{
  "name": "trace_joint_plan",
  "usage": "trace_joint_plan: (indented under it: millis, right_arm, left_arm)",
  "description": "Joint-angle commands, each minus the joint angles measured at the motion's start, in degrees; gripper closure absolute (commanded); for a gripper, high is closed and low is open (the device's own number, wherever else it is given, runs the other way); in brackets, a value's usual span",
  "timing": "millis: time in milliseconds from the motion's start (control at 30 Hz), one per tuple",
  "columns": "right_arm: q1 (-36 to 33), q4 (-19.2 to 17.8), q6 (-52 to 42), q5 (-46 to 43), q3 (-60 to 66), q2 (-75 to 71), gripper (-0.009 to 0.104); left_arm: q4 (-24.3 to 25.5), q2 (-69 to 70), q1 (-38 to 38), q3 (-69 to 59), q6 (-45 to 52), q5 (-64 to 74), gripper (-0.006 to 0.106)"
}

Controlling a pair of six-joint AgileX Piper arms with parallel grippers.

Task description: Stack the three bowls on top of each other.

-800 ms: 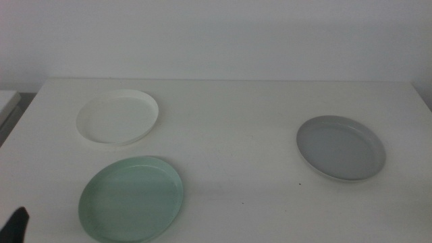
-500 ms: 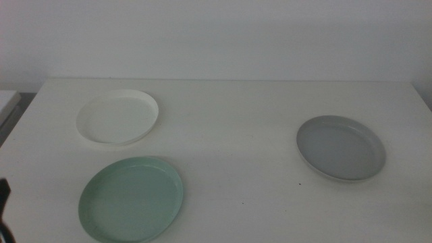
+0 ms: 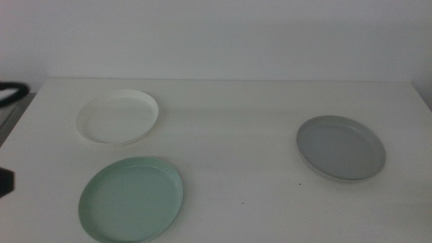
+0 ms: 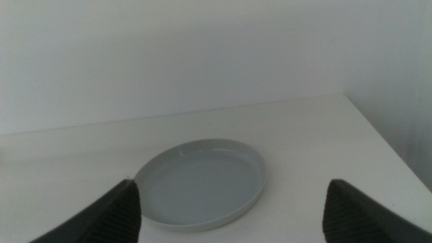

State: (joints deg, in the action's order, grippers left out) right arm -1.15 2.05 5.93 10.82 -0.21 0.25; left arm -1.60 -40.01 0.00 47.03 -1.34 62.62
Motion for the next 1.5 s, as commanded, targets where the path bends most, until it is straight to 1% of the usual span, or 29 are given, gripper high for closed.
trace_joint_plan:
  millis: [0,67,133,400,600,800,1100,1200,1367,1467]
  right_arm:
    - [0.46,-0.45,-0.19,-0.43,0.21,-0.25,0.002]
    - [0.46,-0.45,-0.19,-0.43,0.21,-0.25,0.002]
    - [0.46,-0.45,-0.19,-0.43,0.21,-0.25,0.002]
    - [0.46,-0.45,-0.19,-0.43,0.21,-0.25,0.002]
    - [0.46,-0.45,-0.19,-0.43,0.21,-0.25,0.002]
    - [0.46,-0.45,-0.19,-0.43,0.21,-0.25,0.002]
    - [0.46,-0.45,-0.19,-0.43,0.21,-0.25,0.002]
    - [0.46,-0.45,-0.19,-0.43,0.21,-0.25,0.002]
    - [0.46,-0.45,-0.19,-0.43,0.21,-0.25,0.002]
    - [0.46,-0.45,-0.19,-0.43,0.21,-0.25,0.002]
  left_arm:
    - [-2.02,-2.92,-0.03,1.94,-0.15,2.44,0.007]
    - [-3.72,-5.44,-0.03,2.40,-0.15,2.71,0.007]
    - [-4.38,-7.75,-0.03,2.40,-0.03,3.01,0.007]
    - [-4.48,-19.46,-0.03,2.29,2.03,2.35,0.007]
    - [-6.36,-27.80,-0.03,2.29,8.59,-5.14,0.007]
    - [-8.87,-34.02,-0.03,2.29,10.07,-10.63,0.007]
    - [-9.46,-43.07,-0.03,2.20,10.47,-16.36,0.007]
    - [-10.49,-46.83,-0.03,2.20,10.47,-18.90,0.007]
    - [-10.86,-51.80,-0.03,2.20,10.77,-20.64,0.007]
    - [-12.09,-54.09,-0.03,2.20,11.99,-21.82,0.007]
